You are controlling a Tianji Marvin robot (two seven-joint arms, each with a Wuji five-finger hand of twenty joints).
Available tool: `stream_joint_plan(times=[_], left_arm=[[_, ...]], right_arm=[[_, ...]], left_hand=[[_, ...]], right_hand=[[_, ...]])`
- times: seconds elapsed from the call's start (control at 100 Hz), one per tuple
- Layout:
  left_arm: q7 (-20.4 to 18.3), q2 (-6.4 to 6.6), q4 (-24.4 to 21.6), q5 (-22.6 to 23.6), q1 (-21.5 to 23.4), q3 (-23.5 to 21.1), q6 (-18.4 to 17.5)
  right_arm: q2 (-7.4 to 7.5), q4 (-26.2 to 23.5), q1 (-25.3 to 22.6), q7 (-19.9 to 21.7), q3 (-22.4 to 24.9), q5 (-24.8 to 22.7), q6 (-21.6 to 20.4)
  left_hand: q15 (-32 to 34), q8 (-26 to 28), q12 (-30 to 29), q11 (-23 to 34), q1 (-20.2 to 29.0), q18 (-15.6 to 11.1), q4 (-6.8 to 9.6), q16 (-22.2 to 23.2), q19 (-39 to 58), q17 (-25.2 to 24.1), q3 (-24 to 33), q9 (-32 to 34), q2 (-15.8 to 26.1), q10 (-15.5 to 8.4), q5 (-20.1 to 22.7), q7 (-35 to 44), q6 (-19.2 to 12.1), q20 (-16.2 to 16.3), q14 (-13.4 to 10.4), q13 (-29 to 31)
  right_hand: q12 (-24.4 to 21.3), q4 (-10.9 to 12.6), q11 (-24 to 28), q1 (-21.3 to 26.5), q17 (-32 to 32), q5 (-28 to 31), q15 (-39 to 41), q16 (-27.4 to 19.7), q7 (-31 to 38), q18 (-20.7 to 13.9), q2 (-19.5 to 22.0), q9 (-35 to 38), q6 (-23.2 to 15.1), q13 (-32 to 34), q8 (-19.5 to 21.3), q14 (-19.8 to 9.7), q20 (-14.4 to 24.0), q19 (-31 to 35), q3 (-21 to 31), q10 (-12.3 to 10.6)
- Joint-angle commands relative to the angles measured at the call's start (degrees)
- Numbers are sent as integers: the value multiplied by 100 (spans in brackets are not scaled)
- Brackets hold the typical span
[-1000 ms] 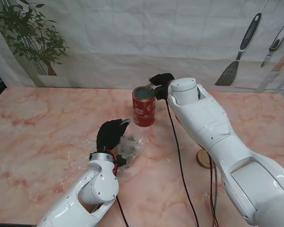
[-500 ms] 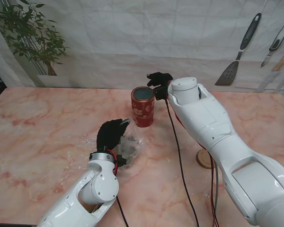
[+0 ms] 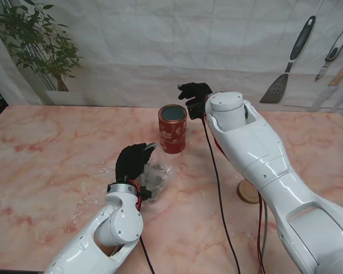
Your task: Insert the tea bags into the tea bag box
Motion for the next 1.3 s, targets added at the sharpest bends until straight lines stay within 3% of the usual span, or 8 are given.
stream_joint_plan(times=[0.0,0.37,0.56,0.76,1.04,1.29], left_arm=[[-73,-7,-67,6,-39,-16,40],[-148,13,-169,102,-88,-40,223],[-171,30,-237,206,-107,-50,308],[-176,37,-272,262,-111,-60,363],[-193,48,-322,318,-111,-94,435],[-166,40,-329,322,-115,-92,444]], right_arm=[[118,-206,-164,137,60,-12,-15],[565,-1471,-1097,585,363,-168,-400],[783,-1921,-1562,991,470,-218,-774],[970,-2175,-1927,1447,513,-256,-1208],[1143,-2231,-2237,2078,525,-108,-1685],[1236,-2140,-2375,2518,445,12,-2006]], left_hand=[[-90,90,-81,-33,581,-348,151,51,187,94,46,-63,323,-685,78,271,117,-61,23,167],[-90,90,-81,-38,576,-348,151,50,187,94,45,-74,327,-686,78,270,117,-61,23,167],[-89,91,-80,-39,580,-348,152,50,187,94,47,-71,321,-690,78,270,117,-61,13,168],[-90,91,-81,-40,574,-348,151,49,187,94,45,-65,325,-689,78,270,117,-61,11,168],[-90,91,-80,-42,576,-348,151,49,187,94,46,-63,324,-688,78,270,117,-61,19,168],[-101,91,-85,-56,585,-348,147,46,187,94,47,-70,336,-680,78,270,117,-61,12,165]], right_hand=[[29,31,142,14,-8,223,174,79,-35,-33,-54,-64,-84,8,-19,-44,61,155,75,-37],[113,-655,298,757,219,266,316,235,773,78,-301,355,-341,392,-1211,9,116,338,7,-65],[154,-691,384,1063,320,395,399,291,1093,123,-273,588,-461,591,-1401,28,140,424,-91,-107],[182,-679,430,1156,359,453,440,323,1327,146,-224,694,-479,668,-1302,50,152,469,-113,-116],[203,-662,465,1277,394,587,485,359,1349,178,-272,828,-425,759,-1347,80,167,513,-89,-96],[259,-713,594,1343,554,960,620,456,1249,232,-573,1169,-427,1028,-1701,100,228,682,86,-156]])
